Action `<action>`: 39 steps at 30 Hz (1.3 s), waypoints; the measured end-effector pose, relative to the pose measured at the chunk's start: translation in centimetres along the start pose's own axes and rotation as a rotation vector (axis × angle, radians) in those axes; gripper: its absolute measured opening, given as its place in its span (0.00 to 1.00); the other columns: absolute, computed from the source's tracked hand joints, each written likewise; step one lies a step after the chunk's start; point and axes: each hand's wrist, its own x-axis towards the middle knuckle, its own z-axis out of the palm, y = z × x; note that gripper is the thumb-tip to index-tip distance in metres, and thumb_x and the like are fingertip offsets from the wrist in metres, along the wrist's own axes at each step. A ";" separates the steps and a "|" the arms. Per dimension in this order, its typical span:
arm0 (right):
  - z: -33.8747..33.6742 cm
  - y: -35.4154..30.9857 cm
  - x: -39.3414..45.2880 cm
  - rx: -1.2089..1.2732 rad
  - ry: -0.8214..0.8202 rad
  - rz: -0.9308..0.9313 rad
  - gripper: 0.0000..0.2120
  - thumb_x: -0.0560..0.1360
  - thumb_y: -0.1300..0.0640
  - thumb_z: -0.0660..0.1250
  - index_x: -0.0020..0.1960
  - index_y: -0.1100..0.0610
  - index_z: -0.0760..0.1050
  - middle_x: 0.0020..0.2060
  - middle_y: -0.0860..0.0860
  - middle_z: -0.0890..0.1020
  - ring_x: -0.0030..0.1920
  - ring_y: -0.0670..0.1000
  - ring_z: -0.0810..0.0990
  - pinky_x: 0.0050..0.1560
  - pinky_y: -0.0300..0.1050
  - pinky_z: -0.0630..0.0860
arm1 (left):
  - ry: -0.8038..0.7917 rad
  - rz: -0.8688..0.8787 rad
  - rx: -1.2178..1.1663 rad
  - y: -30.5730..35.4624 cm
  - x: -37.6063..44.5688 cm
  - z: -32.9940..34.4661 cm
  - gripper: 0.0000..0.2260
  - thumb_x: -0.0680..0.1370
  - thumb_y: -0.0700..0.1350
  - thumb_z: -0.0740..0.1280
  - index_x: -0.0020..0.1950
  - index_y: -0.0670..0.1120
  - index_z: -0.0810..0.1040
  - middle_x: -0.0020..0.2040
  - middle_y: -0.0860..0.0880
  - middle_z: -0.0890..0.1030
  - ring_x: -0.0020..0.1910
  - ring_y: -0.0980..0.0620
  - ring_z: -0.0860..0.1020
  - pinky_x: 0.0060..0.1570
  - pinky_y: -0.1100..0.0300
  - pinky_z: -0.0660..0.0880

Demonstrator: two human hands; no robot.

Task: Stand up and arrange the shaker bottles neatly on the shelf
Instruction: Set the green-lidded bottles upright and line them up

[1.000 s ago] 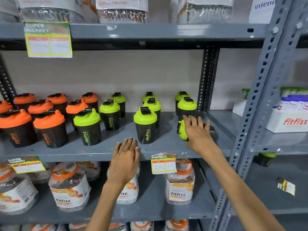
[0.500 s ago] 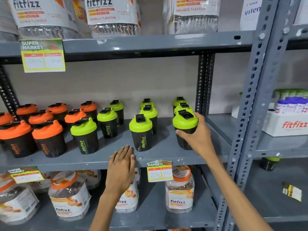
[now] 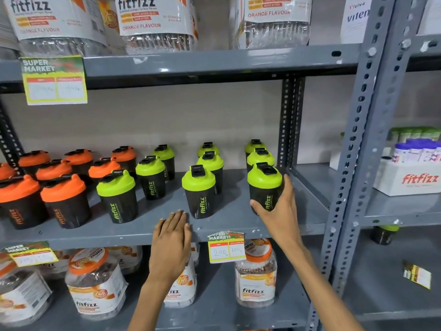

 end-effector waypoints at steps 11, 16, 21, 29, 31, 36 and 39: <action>2.2 -1.2 -5.3 -0.306 0.203 -0.119 0.44 0.73 0.56 0.72 0.79 0.63 0.49 0.76 0.62 0.60 0.76 0.61 0.61 0.72 0.58 0.67 | 0.349 -0.306 -0.463 9.2 0.3 0.6 0.36 0.82 0.56 0.61 0.82 0.43 0.48 0.83 0.45 0.54 0.82 0.48 0.53 0.79 0.53 0.53; 3.2 -2.0 -2.8 -0.265 0.168 0.058 0.50 0.74 0.51 0.72 0.79 0.67 0.42 0.78 0.65 0.54 0.78 0.63 0.55 0.76 0.56 0.60 | 0.306 -0.471 -0.570 11.5 3.7 0.9 0.53 0.74 0.53 0.75 0.80 0.39 0.38 0.83 0.40 0.46 0.82 0.41 0.46 0.79 0.49 0.56; 4.5 -2.5 -1.9 -0.199 0.187 0.162 0.50 0.73 0.55 0.72 0.78 0.69 0.40 0.78 0.67 0.54 0.78 0.64 0.55 0.76 0.55 0.60 | 0.325 -0.559 -0.631 12.9 5.4 2.0 0.53 0.74 0.49 0.76 0.80 0.39 0.38 0.82 0.39 0.47 0.81 0.38 0.49 0.77 0.44 0.60; 4.9 -1.9 -1.4 -0.109 0.189 0.208 0.44 0.74 0.61 0.71 0.78 0.69 0.46 0.73 0.66 0.64 0.72 0.65 0.66 0.69 0.57 0.69 | 0.382 -0.611 -0.680 11.9 6.3 1.9 0.43 0.75 0.40 0.74 0.80 0.38 0.49 0.80 0.38 0.60 0.79 0.40 0.59 0.76 0.44 0.63; 4.7 -1.7 -1.2 -0.096 0.181 0.206 0.43 0.74 0.62 0.72 0.78 0.68 0.48 0.72 0.66 0.65 0.72 0.65 0.66 0.69 0.57 0.69 | 0.385 -0.582 -0.688 11.7 6.1 1.9 0.40 0.75 0.39 0.74 0.79 0.38 0.52 0.78 0.38 0.64 0.78 0.40 0.62 0.75 0.45 0.64; 3.6 -0.8 -1.1 -0.059 0.168 0.179 0.43 0.73 0.63 0.73 0.77 0.67 0.50 0.70 0.65 0.66 0.71 0.65 0.67 0.69 0.57 0.69 | 0.356 -0.505 -0.682 12.6 4.9 2.1 0.38 0.76 0.41 0.74 0.79 0.39 0.55 0.76 0.40 0.67 0.75 0.40 0.65 0.71 0.45 0.69; 3.0 -0.3 -0.8 -0.069 0.155 0.169 0.43 0.73 0.62 0.73 0.78 0.66 0.50 0.70 0.65 0.66 0.71 0.65 0.68 0.69 0.57 0.70 | 0.348 -0.488 -0.695 13.6 4.6 2.3 0.39 0.76 0.42 0.74 0.79 0.40 0.55 0.76 0.41 0.67 0.75 0.40 0.66 0.71 0.44 0.70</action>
